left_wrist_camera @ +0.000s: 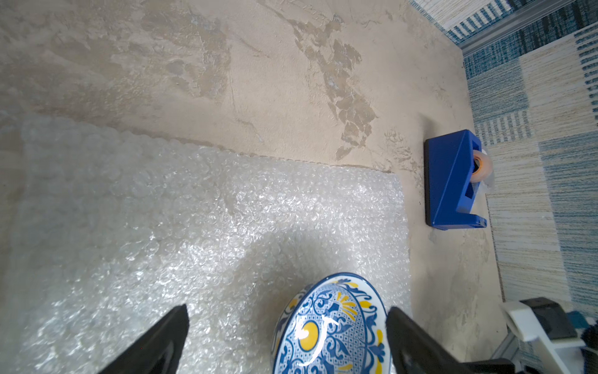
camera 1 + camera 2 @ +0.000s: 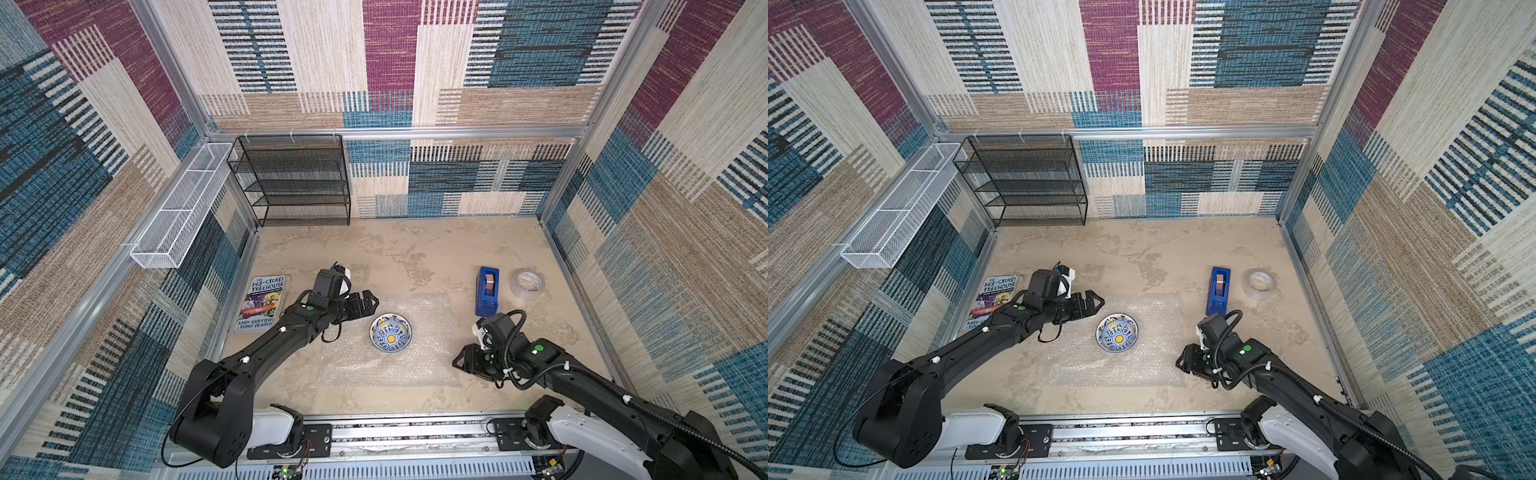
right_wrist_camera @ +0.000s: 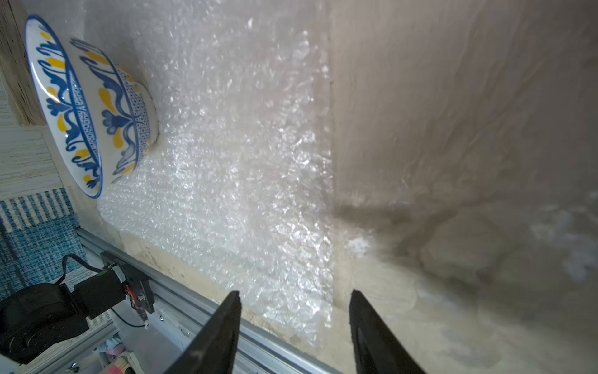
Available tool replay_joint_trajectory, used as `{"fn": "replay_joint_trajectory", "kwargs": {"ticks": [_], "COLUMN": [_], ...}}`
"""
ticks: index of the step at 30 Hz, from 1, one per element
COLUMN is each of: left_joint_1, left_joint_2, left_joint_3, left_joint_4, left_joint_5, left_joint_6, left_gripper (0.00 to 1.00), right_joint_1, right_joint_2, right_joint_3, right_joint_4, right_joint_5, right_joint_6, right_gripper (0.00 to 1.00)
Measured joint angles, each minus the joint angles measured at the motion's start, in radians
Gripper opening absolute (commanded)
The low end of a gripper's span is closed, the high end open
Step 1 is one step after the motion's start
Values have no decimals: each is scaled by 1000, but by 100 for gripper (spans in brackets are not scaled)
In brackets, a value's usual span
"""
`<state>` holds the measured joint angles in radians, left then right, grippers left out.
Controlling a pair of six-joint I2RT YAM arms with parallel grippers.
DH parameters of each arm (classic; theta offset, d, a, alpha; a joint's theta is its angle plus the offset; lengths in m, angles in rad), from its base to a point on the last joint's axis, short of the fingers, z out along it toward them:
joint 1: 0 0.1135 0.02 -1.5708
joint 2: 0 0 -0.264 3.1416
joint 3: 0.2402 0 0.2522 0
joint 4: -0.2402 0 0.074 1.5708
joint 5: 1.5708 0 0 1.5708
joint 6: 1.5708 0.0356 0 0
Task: Wrap bowls in bubble wrap
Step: Wrap the bowl in bubble wrap.
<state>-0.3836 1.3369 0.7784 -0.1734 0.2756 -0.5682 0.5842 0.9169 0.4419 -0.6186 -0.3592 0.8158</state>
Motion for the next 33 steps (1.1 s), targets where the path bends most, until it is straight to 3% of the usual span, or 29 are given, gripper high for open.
{"fn": "replay_joint_trajectory", "kwargs": {"ticks": [7, 19, 33], "left_joint_1": [0, 0, 0], "left_joint_2": [10, 5, 9], "left_joint_3": [3, -11, -48], "left_joint_4": [2, 6, 52], "left_joint_5": [-5, -11, -37], "left_joint_6": [3, 3, 1], "left_gripper": [99, 99, 99], "right_joint_1": [16, 26, 29], "right_joint_2": [-14, 39, 45], "right_joint_3": [-87, -173, -232], "right_joint_4": [26, 286, 439], "right_joint_5": [-92, -195, -204], "right_joint_6": [79, 186, 264], "right_gripper": [56, 54, 48]}}
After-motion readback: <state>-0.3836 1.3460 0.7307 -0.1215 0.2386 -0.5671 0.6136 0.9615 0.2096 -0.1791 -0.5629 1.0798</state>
